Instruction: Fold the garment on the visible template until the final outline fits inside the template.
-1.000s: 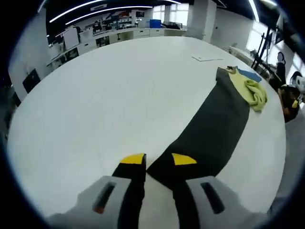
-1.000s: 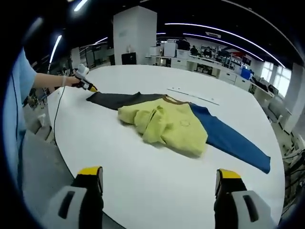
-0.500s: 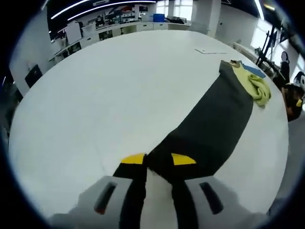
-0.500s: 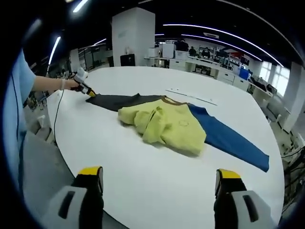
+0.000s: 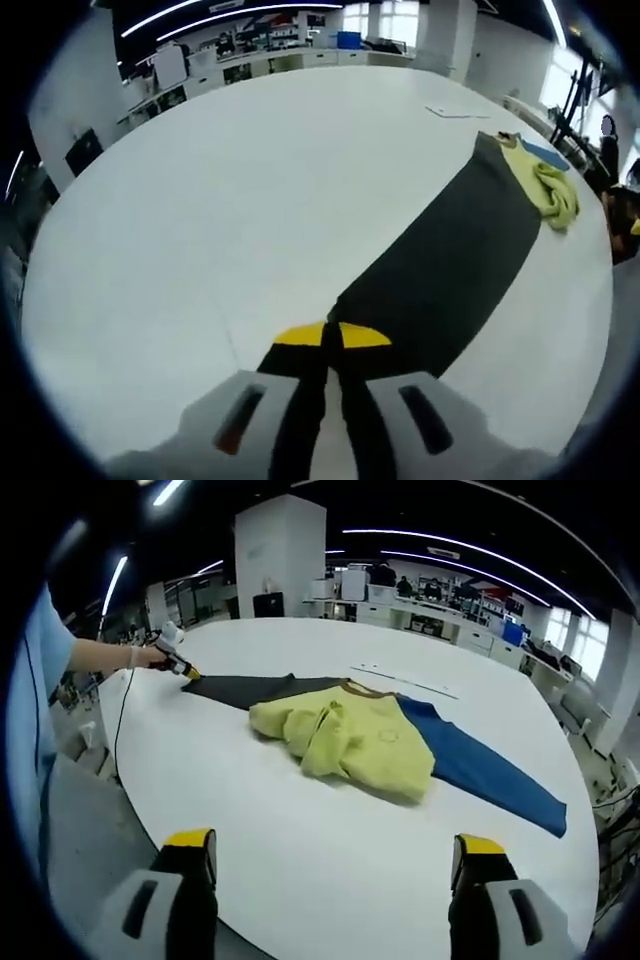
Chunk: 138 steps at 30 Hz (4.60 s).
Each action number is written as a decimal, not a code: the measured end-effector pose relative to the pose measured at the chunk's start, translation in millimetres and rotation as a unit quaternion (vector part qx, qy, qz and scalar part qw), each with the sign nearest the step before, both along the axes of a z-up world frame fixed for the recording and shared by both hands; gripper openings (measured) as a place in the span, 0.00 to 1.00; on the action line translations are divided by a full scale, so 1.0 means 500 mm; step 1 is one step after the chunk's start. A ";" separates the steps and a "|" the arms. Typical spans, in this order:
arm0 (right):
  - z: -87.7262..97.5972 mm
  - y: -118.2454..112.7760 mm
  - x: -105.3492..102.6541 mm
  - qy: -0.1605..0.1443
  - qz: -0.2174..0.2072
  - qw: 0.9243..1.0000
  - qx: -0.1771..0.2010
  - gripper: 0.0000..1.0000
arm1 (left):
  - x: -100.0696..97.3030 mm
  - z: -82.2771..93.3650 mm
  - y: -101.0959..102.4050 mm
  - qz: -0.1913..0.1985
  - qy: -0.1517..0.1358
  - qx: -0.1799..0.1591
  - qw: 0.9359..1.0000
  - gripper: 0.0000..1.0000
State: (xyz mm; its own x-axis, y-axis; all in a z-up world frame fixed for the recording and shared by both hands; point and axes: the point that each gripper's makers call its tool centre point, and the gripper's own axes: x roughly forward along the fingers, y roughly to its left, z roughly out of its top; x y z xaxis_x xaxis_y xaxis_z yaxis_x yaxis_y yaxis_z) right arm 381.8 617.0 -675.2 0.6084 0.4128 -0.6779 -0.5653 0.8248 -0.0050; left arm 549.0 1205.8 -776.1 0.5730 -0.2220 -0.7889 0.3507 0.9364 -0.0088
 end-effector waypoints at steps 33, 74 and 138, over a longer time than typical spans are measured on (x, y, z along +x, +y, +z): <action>0.001 0.010 -0.033 -0.005 -0.008 1.000 0.016 1.00 | -0.016 0.089 -0.060 -0.052 -0.074 -0.019 0.996 0.68; 0.045 -0.086 -0.040 -0.051 0.000 0.999 0.007 0.98 | -0.253 0.222 -0.515 -0.210 -0.134 -0.162 0.955 0.90; -0.076 0.168 0.138 -0.050 0.134 0.990 0.003 0.32 | -0.272 0.186 -0.709 -0.236 -0.114 -0.214 0.941 0.59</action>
State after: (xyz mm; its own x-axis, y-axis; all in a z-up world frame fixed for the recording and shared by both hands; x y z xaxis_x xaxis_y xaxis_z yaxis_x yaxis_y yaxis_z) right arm 450.7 700.9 -713.3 0.5400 0.5726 -0.6169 -0.7613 0.6449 -0.0678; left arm 412.8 851.2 -683.1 0.4749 -0.7631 -0.4384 0.7648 0.6043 -0.2234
